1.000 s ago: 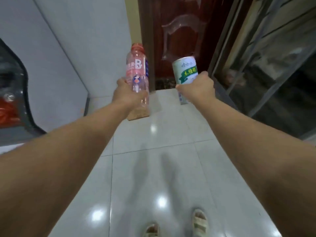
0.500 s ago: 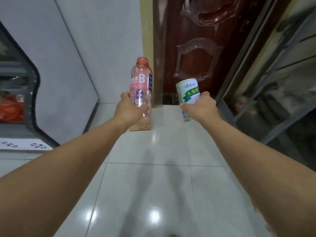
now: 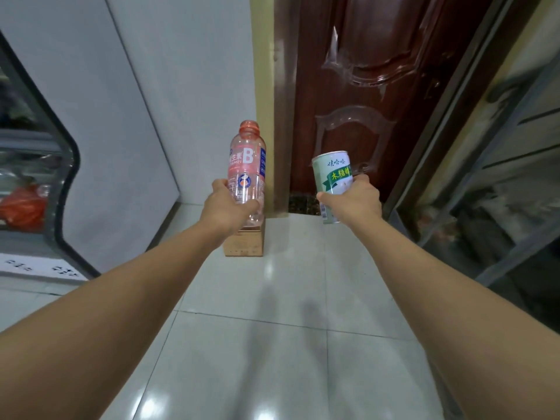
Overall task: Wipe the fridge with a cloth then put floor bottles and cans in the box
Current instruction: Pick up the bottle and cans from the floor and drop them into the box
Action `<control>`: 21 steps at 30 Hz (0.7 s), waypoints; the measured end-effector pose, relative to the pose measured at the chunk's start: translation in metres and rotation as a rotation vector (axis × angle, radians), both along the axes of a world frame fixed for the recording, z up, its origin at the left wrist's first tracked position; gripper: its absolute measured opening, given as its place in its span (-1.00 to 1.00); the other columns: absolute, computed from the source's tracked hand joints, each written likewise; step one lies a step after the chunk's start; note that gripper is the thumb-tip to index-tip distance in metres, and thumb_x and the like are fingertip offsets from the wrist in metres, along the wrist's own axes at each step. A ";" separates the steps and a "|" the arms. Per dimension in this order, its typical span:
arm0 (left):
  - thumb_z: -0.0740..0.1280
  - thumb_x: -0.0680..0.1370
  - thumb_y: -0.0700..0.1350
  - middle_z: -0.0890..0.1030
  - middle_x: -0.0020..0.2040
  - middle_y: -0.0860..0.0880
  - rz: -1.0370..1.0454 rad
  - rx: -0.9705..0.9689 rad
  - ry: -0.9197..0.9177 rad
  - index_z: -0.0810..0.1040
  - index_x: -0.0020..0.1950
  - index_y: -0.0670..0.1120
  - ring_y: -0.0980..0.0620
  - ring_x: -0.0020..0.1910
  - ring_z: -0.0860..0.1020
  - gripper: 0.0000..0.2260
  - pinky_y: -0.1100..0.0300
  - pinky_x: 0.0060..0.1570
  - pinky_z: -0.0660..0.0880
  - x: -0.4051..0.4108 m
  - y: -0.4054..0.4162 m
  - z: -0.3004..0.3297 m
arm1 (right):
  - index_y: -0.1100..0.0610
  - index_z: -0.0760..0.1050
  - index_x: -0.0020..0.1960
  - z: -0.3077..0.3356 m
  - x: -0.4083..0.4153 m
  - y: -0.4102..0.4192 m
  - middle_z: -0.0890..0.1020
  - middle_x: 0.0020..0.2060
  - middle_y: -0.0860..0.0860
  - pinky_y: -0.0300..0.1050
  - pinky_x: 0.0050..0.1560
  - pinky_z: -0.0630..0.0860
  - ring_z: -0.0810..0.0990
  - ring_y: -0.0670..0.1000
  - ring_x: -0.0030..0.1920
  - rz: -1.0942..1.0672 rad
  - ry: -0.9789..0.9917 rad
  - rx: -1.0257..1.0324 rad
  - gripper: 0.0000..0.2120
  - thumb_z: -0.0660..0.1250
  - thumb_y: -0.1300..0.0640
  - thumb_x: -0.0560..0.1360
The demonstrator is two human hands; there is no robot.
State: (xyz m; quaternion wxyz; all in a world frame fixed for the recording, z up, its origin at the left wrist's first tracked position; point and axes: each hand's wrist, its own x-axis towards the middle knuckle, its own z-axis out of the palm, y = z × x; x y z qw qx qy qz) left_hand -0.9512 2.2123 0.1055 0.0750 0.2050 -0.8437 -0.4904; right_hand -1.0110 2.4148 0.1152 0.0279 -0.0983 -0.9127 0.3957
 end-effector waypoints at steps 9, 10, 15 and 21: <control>0.42 0.45 -0.05 0.47 0.15 -0.06 0.090 0.024 0.006 0.19 0.36 -0.10 0.12 -0.18 0.45 -0.41 0.27 -0.30 0.40 -0.081 -0.010 -0.003 | 0.12 0.35 0.11 -0.004 -0.094 -0.011 0.57 0.05 0.07 -0.01 -0.03 0.54 0.58 0.14 0.03 0.073 0.008 -0.010 -0.42 0.51 -0.12 0.26; 0.42 0.45 -0.06 0.47 0.17 -0.08 0.104 0.029 0.006 0.19 0.36 -0.10 0.09 -0.14 0.46 -0.41 0.24 -0.27 0.41 -0.097 -0.012 -0.005 | 0.12 0.34 0.09 -0.004 -0.111 -0.013 0.57 0.05 0.07 -0.03 -0.07 0.52 0.58 0.13 0.02 0.079 0.009 -0.011 -0.43 0.51 -0.12 0.26; 0.41 0.46 -0.08 0.48 0.23 -0.11 0.135 0.070 -0.006 0.18 0.37 -0.11 0.04 -0.04 0.47 -0.42 0.19 -0.15 0.44 -0.179 -0.018 -0.006 | 0.08 0.29 0.00 -0.003 -0.200 -0.026 0.56 0.00 0.06 -0.07 -0.15 0.49 0.56 0.10 -0.06 0.121 0.009 0.010 -0.47 0.50 -0.13 0.27; 0.42 0.45 -0.09 0.49 0.23 -0.11 0.178 0.086 -0.019 0.20 0.36 -0.11 0.03 -0.03 0.48 -0.41 0.14 -0.11 0.47 -0.263 -0.026 -0.001 | 0.13 0.33 0.09 -0.001 -0.292 -0.038 0.57 0.05 0.08 0.02 -0.05 0.56 0.59 0.12 0.00 0.175 -0.018 0.008 -0.44 0.51 -0.12 0.29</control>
